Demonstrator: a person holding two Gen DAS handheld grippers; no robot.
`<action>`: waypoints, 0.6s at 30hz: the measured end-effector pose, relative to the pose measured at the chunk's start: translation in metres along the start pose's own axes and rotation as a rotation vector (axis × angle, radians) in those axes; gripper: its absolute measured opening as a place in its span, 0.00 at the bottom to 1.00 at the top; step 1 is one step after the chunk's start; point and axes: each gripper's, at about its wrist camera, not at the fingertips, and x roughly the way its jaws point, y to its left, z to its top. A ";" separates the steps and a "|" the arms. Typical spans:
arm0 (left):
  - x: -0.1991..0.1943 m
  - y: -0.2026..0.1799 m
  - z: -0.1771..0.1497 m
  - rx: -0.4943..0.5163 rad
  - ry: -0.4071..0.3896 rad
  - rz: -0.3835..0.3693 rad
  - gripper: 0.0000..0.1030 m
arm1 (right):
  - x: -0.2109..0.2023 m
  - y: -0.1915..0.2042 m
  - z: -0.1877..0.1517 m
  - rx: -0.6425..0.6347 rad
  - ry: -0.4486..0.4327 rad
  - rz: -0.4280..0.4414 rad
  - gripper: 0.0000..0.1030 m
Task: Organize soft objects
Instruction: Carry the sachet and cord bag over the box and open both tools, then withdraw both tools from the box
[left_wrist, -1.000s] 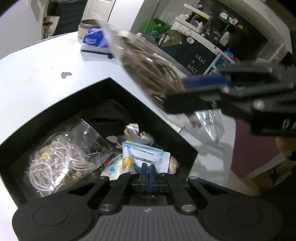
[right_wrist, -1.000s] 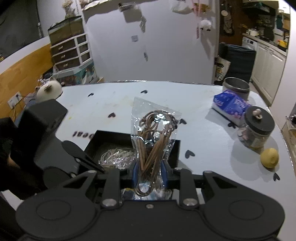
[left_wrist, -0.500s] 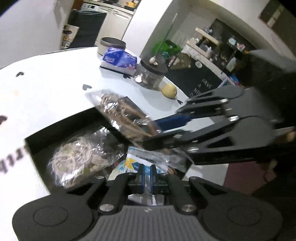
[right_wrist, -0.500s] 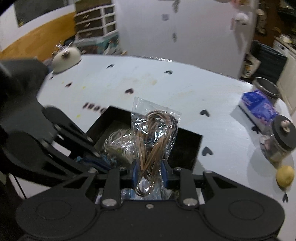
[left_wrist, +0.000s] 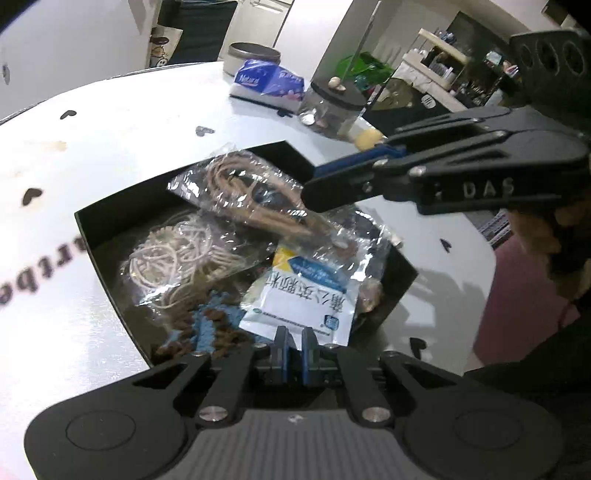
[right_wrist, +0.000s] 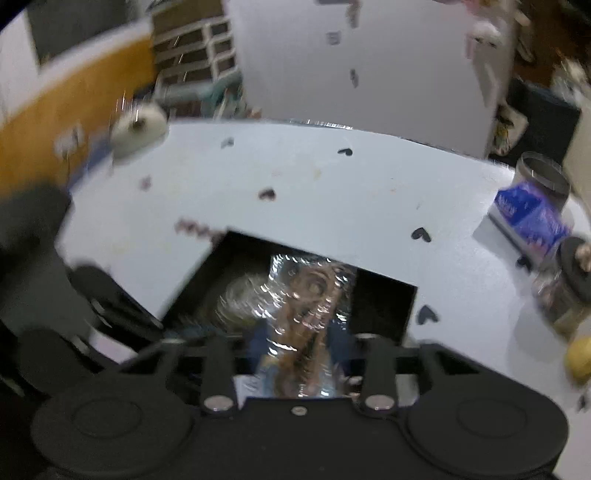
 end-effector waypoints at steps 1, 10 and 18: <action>0.000 0.001 -0.001 -0.004 -0.001 0.000 0.08 | 0.002 -0.001 -0.001 0.029 0.005 0.011 0.19; 0.004 0.001 -0.004 -0.040 -0.026 0.021 0.09 | 0.047 0.000 -0.019 0.009 0.082 -0.047 0.19; -0.018 -0.004 -0.006 -0.117 -0.115 0.048 0.27 | 0.041 -0.006 -0.017 0.032 0.065 -0.032 0.21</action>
